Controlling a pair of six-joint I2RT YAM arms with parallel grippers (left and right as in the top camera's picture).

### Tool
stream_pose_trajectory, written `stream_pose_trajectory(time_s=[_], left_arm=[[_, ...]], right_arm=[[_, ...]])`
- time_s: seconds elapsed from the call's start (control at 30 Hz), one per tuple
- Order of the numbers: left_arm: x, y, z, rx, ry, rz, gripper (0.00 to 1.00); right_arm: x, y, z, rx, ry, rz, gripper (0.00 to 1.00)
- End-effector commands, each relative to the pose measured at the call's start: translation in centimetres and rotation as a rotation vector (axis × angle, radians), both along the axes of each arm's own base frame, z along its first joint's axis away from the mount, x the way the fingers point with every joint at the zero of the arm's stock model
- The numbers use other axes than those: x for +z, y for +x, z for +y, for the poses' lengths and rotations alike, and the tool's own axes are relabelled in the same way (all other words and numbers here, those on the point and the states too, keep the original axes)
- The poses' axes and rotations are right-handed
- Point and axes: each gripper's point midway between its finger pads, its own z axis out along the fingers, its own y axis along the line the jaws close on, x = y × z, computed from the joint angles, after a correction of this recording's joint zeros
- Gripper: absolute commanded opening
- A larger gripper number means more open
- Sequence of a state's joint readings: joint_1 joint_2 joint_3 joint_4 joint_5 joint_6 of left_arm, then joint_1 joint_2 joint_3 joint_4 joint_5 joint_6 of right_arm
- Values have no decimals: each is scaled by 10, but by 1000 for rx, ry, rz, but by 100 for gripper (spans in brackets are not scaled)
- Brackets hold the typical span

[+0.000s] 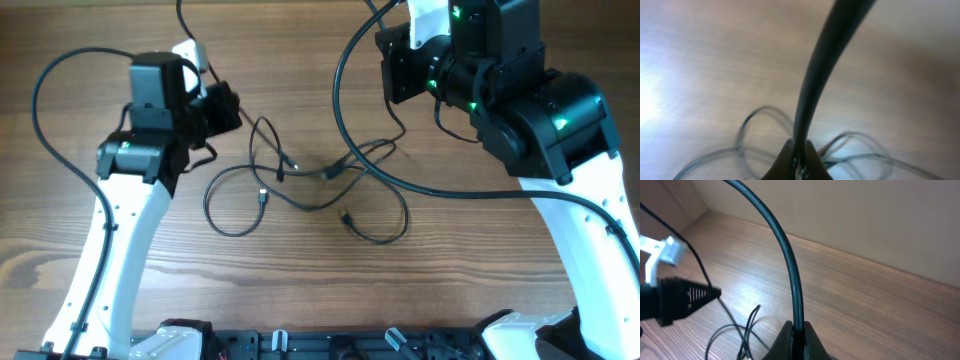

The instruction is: Untangle cables

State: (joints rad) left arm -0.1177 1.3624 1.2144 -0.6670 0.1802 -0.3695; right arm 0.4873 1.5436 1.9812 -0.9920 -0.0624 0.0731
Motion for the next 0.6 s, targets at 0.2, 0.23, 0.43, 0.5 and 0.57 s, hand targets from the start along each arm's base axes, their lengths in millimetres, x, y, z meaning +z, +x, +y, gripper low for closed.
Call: stream_pose_trajectory(time_s=[0.2,0.23,0.43,0.5,0.57], left_arm=[[-41,-42,48,319,246,228,4],[-35,-38,75,422,371,179,4],[-43,-12,50,370,259,126,4],[-36,-6,-22,111,-76,142,4],[-2,-3,-78,-122,-343,86,4]], right_arm=[[-15,-21,14,153,-25,72,4],[-15,-22,16,164,-19,76,4],[-16,-30,25,237,-7,83,4],[-19,-36,39,324,24,106,4],[-28,-38,52,398,45,142,4]])
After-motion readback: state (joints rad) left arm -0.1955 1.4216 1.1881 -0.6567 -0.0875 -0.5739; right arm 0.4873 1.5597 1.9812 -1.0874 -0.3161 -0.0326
